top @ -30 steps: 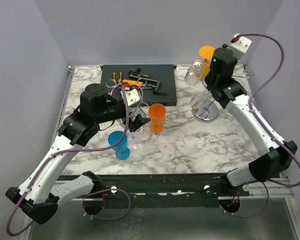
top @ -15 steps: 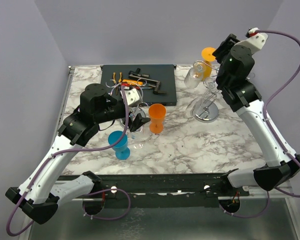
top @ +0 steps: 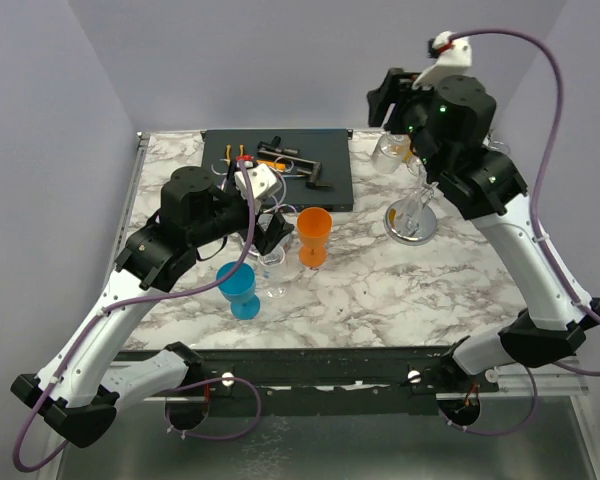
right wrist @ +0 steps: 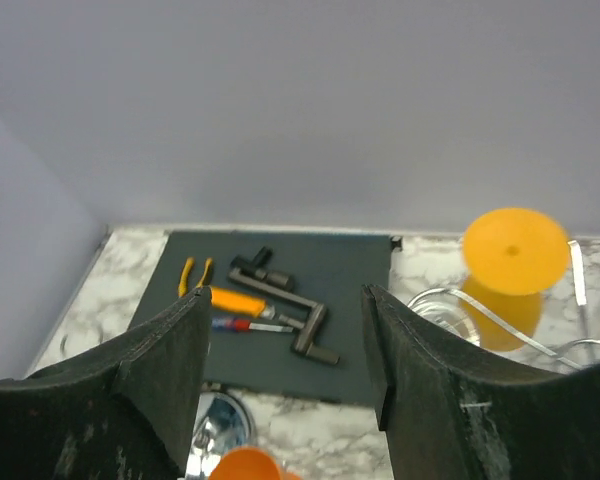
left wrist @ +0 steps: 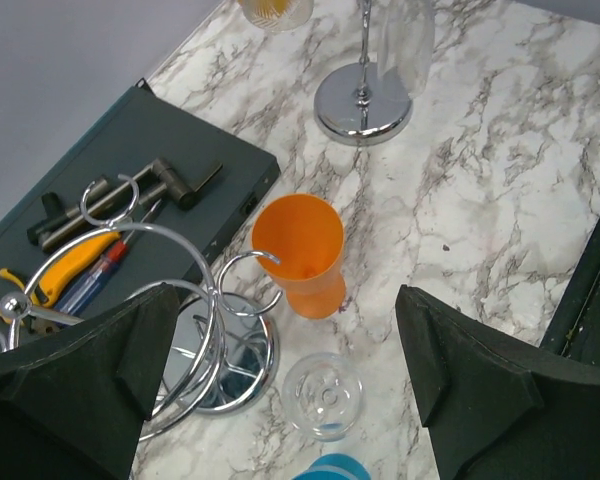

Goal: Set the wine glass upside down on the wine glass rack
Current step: Adjust the wine rack at the center of the board, then pick up the wine glass at the center of the board.

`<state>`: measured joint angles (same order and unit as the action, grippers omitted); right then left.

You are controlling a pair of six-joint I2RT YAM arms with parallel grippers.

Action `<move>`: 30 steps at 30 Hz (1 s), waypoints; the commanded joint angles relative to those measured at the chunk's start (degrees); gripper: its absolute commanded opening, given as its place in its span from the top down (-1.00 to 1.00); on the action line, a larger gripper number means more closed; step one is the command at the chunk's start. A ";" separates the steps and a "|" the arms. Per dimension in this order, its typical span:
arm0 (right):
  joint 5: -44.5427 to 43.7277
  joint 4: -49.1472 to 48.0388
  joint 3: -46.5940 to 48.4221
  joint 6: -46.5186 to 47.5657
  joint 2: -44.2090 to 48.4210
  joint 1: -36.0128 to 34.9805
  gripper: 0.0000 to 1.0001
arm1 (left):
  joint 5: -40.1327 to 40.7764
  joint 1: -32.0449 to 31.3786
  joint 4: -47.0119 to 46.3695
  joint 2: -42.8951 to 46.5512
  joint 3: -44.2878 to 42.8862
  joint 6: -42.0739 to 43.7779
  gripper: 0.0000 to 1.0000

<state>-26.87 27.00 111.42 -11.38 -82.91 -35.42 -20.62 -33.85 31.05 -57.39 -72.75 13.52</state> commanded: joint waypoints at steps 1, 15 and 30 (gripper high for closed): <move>4.23 9.52 1.56 1.67 -2.50 -5.07 -0.31 | 5.96 0.31 4.52 1.21 -1.78 -2.07 -0.97; 6.39 10.92 -19.88 -8.04 0.71 -19.58 -0.26 | 13.01 5.50 14.33 1.56 -4.59 -0.51 -0.97; 3.06 7.01 -32.69 -12.98 -1.90 -19.52 -0.25 | 13.16 8.88 20.86 -7.80 -16.56 -0.77 -0.98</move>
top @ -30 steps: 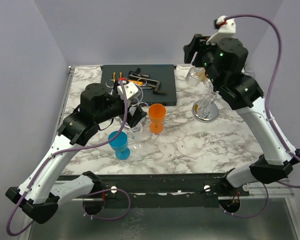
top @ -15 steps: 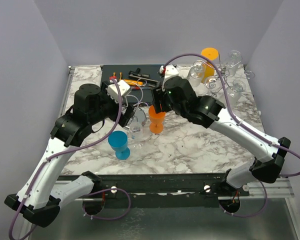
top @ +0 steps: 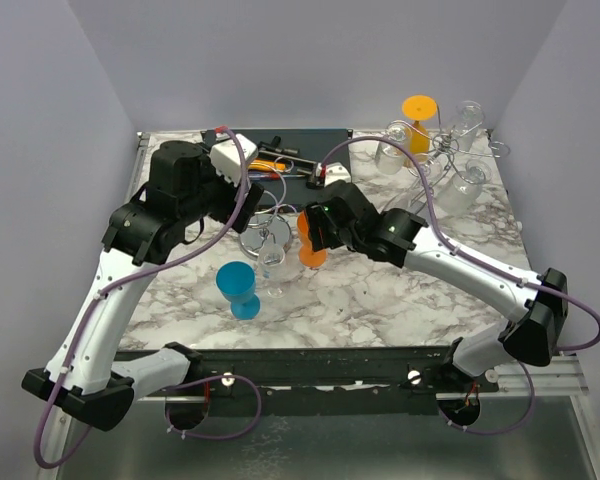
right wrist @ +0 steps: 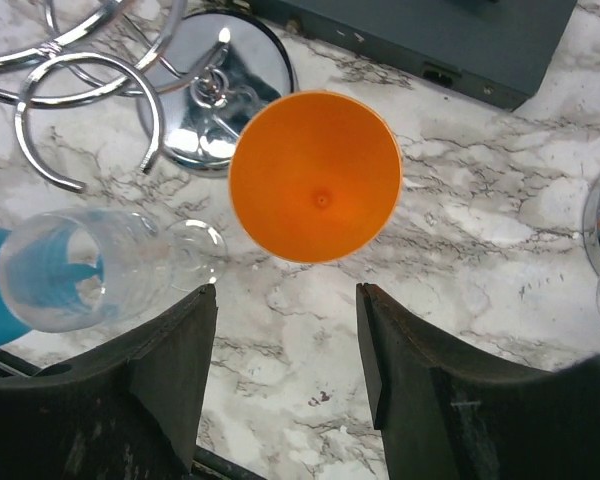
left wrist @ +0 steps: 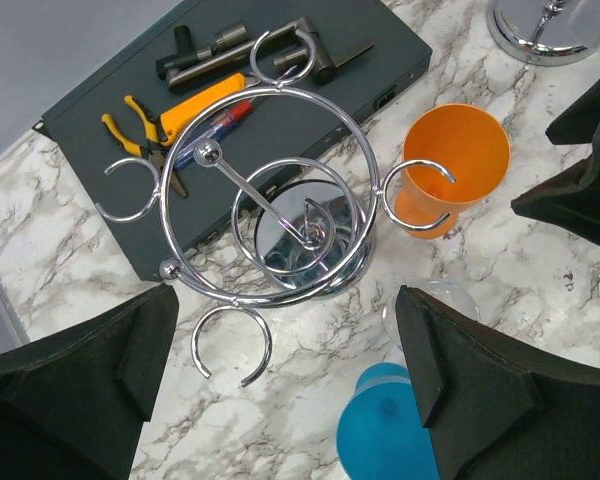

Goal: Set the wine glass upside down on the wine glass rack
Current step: Pick up the wine glass at the center of the board.

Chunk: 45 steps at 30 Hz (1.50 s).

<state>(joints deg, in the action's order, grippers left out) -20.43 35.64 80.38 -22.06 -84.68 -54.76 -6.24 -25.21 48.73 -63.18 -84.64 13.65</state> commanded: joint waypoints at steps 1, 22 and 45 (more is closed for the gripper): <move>-4.02 -1.77 -2.01 -2.57 -0.13 -0.22 -0.25 | -1.75 0.26 3.91 -2.86 -5.92 -0.77 -0.97; 0.98 -3.96 -1.06 -7.23 -0.28 -5.53 -0.21 | -4.39 0.25 8.40 -3.99 -9.64 1.12 -0.98; -3.40 -5.86 3.30 -8.79 -11.61 -9.67 -0.12 | -5.99 0.25 9.50 -1.76 -9.99 2.08 -0.97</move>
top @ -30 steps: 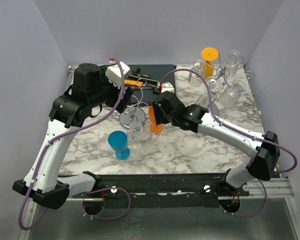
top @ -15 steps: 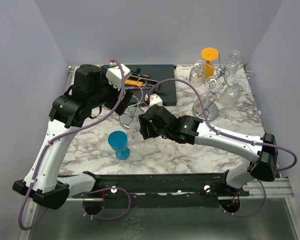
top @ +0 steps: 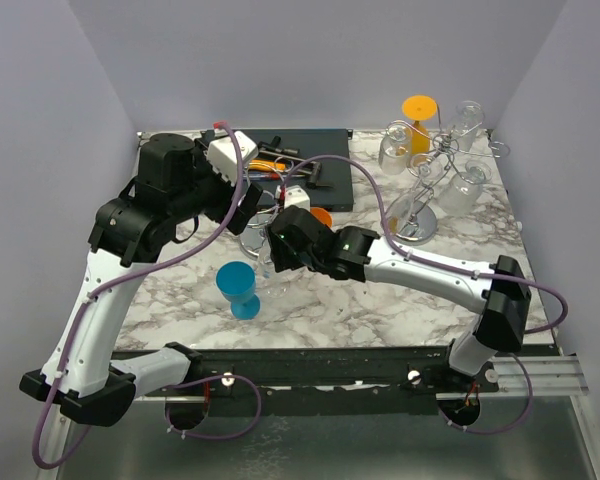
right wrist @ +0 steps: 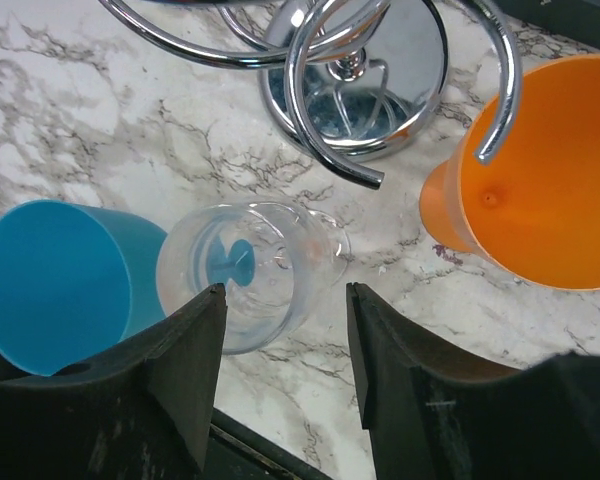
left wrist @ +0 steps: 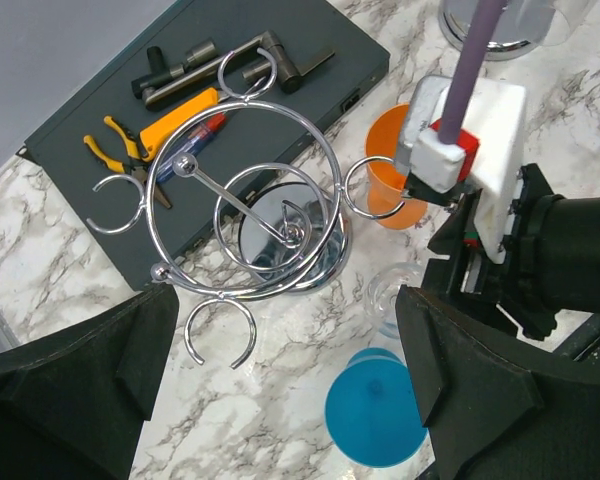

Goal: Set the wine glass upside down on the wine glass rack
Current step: Pick up the wine glass at the center of the board.

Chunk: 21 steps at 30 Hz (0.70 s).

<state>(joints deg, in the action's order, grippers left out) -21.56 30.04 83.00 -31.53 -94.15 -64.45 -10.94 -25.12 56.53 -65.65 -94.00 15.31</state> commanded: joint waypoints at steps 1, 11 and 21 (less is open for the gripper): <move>-2.49 -0.18 0.32 0.61 -2.40 0.01 -0.10 | -1.35 0.16 1.72 0.74 -0.79 0.49 -0.97; -2.60 0.45 -4.49 -1.09 -0.33 -0.02 0.54 | -3.82 0.16 1.91 1.29 -0.42 0.86 -0.97; -0.23 0.50 -13.42 -6.09 6.98 -0.03 0.99 | -8.88 0.16 1.90 2.91 2.72 0.47 -0.98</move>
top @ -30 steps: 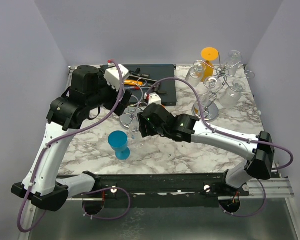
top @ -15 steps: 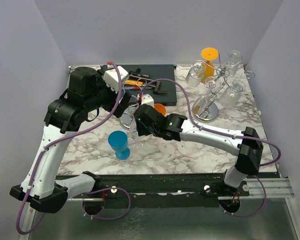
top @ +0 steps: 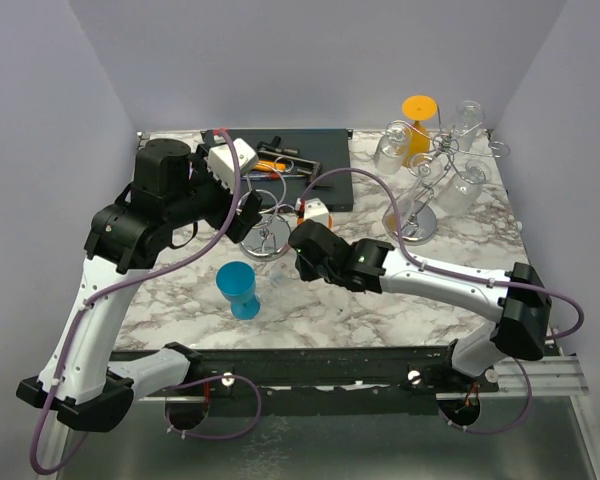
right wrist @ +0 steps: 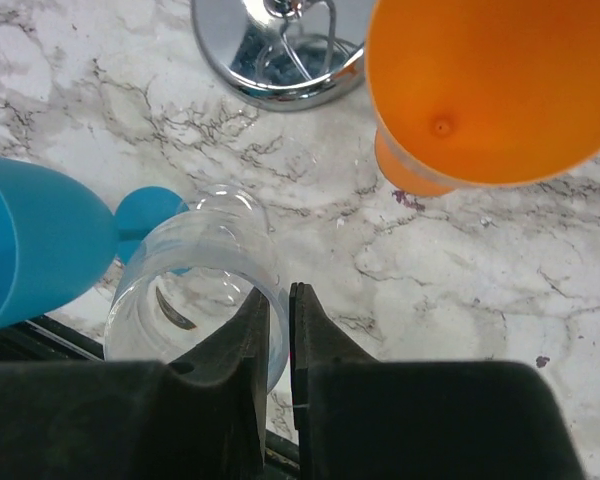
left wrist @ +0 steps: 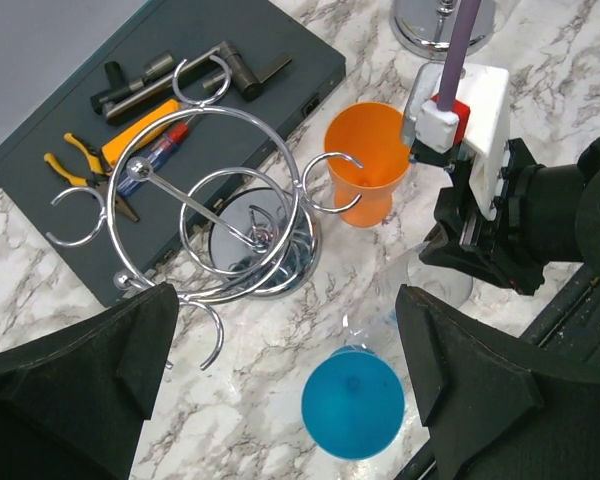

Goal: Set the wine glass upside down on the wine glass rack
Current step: Pick up the wine glass at the center of the board, then turn the wine glass upside down at the wine rack.

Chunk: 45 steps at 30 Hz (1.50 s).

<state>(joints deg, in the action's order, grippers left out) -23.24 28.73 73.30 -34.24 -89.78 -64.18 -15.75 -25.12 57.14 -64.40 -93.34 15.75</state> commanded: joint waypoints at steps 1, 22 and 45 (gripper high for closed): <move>1.32 1.41 -4.61 -3.91 3.72 -0.30 0.99 | -4.83 0.16 1.30 1.99 2.94 -0.01 -0.98; -2.87 -2.72 -4.92 1.65 31.20 -0.27 0.99 | -11.07 0.16 1.29 2.37 3.32 -7.05 -0.97; -6.02 -27.35 -10.29 9.97 38.40 -0.29 0.99 | -14.13 0.28 -0.02 1.44 3.75 -16.24 -0.52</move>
<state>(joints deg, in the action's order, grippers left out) -28.42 8.45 63.94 -24.95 -51.59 -64.18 -26.24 -25.12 58.87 -62.04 -89.12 1.45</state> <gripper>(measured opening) 0.107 0.828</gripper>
